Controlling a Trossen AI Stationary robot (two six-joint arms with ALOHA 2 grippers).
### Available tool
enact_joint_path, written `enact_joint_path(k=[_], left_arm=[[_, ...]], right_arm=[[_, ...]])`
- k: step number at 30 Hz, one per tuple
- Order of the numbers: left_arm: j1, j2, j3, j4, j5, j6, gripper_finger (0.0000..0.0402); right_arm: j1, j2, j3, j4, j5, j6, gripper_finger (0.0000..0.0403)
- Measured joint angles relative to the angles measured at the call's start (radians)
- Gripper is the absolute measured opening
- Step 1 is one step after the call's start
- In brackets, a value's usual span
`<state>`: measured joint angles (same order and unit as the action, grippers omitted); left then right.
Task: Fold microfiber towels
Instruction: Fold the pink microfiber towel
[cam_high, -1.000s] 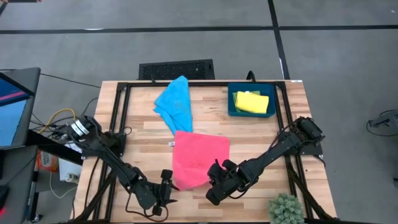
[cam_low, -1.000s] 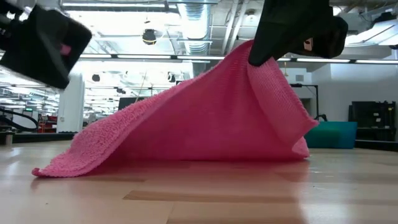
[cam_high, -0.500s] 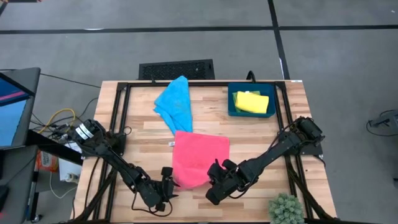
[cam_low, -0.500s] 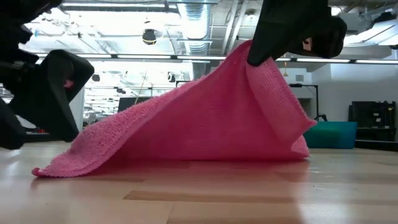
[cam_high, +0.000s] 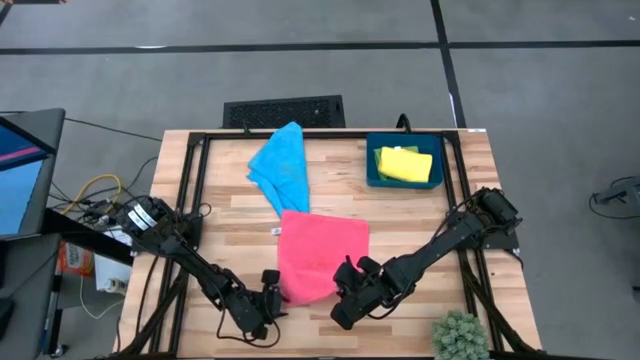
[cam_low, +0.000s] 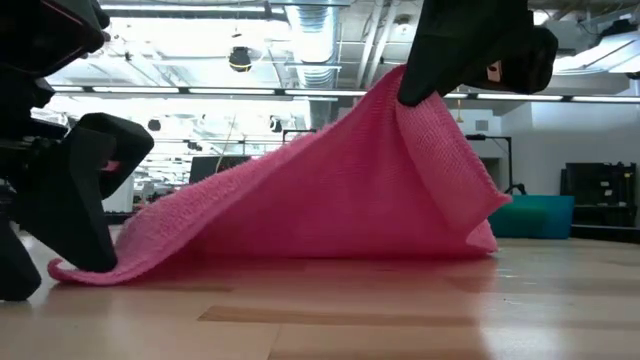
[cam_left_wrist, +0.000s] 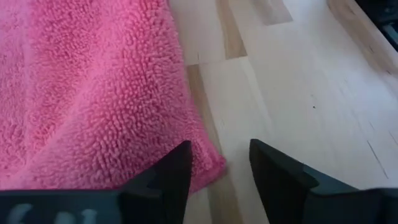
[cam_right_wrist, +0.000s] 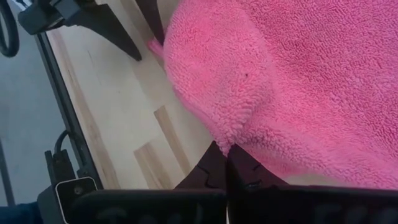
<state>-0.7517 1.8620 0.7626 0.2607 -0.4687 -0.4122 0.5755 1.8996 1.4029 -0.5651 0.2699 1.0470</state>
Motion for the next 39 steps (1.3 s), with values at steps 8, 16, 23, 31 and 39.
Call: enact_joint_path(k=[8,16,23,31,39], left_arm=[[0.003,0.002,0.0,-0.049,-0.034,-0.069,0.0016],[0.006,-0.018,0.051,-0.169,0.047,-0.141,0.0002],[0.004,-0.114,0.072,-0.378,0.113,-0.176,0.0],[0.003,-0.168,0.078,-0.415,0.105,-0.213,0.0],[0.003,-0.168,0.078,-0.437,0.125,-0.178,0.0]], right_arm=[[0.0,0.0,0.0,0.001,-0.001,0.0,0.0006],[0.003,0.0,0.0,-0.009,-0.014,0.002,0.0027],[0.044,0.013,0.0,-0.005,-0.061,0.05,0.0072],[0.14,0.061,-0.003,-0.002,0.035,0.114,0.0113],[0.244,0.088,-0.001,-0.088,0.182,-0.03,0.013]])
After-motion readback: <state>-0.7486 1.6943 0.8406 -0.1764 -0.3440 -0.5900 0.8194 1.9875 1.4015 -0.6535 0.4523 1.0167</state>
